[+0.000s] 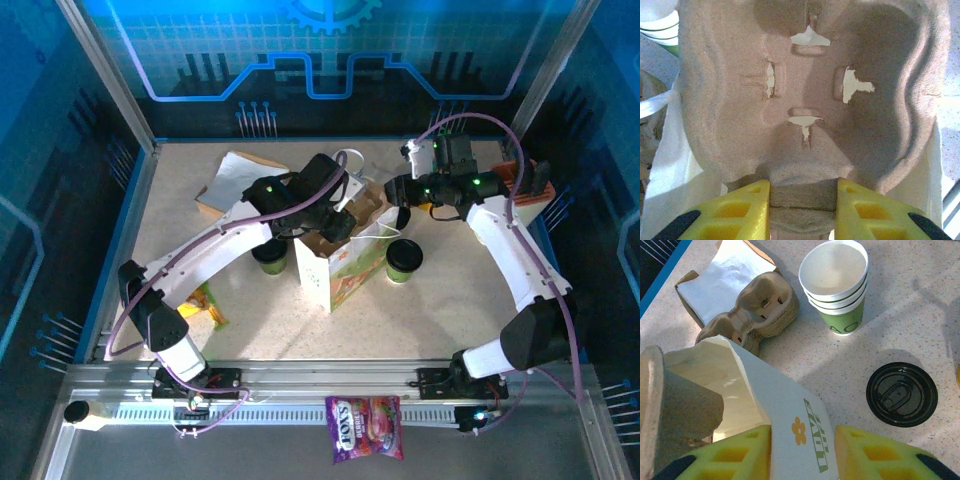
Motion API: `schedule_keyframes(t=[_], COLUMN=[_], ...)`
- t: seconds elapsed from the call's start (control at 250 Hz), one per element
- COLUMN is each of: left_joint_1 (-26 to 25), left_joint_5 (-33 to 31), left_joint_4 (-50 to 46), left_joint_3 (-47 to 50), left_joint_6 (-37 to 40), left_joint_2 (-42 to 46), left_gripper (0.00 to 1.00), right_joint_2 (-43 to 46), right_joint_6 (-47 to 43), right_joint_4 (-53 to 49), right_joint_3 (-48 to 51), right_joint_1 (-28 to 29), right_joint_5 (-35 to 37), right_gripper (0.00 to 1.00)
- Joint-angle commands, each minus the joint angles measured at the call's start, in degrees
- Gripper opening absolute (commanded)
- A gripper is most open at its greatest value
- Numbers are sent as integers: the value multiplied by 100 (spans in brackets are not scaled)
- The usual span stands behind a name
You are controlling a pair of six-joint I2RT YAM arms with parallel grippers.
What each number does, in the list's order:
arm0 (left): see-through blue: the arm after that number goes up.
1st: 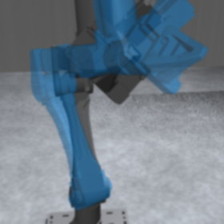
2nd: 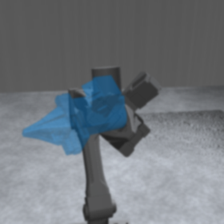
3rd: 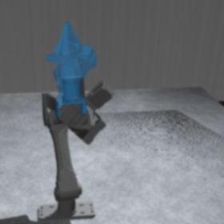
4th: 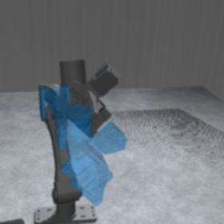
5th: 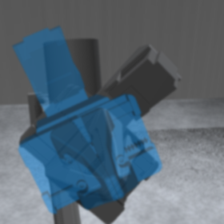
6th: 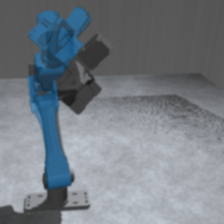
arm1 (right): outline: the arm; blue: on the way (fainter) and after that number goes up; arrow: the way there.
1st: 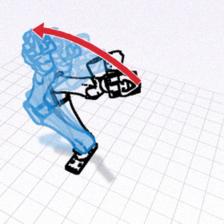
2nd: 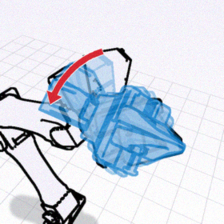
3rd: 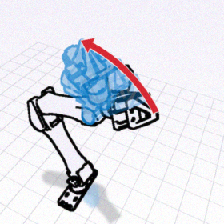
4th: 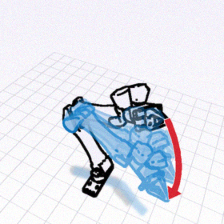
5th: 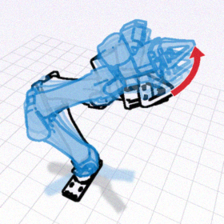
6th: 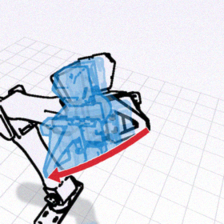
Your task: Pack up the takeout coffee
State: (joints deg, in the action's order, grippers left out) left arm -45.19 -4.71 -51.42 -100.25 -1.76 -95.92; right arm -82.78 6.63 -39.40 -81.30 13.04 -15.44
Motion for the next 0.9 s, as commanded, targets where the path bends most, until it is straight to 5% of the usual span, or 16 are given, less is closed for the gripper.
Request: schedule_keyframes(t=[0.0,0.895], left_joint_1=[-22,-42], left_joint_5=[-151,-153], left_joint_4=[-27,297], left_joint_3=[39,450], left_joint_6=[-150,-247], left_joint_2=[187,396], left_gripper=[32,32], right_joint_2=[184,313], right_joint_6=[26,30], right_joint_4=[-29,-20], right_joint_3=[96,272], right_joint_1=[-113,-211], right_joint_5=[17,-47], right_gripper=[39,38])
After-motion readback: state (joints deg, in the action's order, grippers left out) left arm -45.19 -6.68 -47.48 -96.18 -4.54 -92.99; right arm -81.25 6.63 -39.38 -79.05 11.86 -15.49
